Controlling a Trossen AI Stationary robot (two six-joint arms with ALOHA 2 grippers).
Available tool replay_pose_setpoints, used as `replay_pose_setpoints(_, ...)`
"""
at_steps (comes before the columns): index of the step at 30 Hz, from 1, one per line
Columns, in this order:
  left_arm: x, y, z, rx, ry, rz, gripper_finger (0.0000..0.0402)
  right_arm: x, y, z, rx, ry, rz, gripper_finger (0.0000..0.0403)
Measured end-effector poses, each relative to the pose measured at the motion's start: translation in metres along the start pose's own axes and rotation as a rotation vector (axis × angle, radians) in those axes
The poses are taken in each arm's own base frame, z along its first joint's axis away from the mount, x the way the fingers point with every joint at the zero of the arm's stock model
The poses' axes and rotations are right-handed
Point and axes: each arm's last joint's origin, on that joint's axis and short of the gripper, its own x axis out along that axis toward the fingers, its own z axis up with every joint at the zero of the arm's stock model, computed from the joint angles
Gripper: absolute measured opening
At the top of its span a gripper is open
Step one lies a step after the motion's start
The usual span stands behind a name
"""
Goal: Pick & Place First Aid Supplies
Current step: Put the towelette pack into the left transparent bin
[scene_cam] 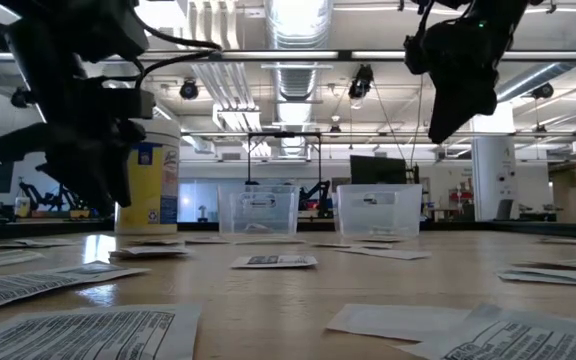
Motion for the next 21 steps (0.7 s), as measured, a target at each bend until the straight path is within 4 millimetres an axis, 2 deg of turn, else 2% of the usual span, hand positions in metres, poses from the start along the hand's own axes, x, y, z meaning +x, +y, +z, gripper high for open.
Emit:
replay_pose_setpoints(7, 0.008, -0.003, 0.0, 0.082, -0.095, 0.003, 0.0188, -0.001, 0.001, 0.002, 0.004, -0.024, 0.017, 0.0076)
replay_pose_setpoints(21, 0.027, -0.008, -0.006, 0.133, -0.102, 0.012, 0.0188, 0.0, 0.003, 0.004, 0.008, -0.04, 0.027, 0.0068)
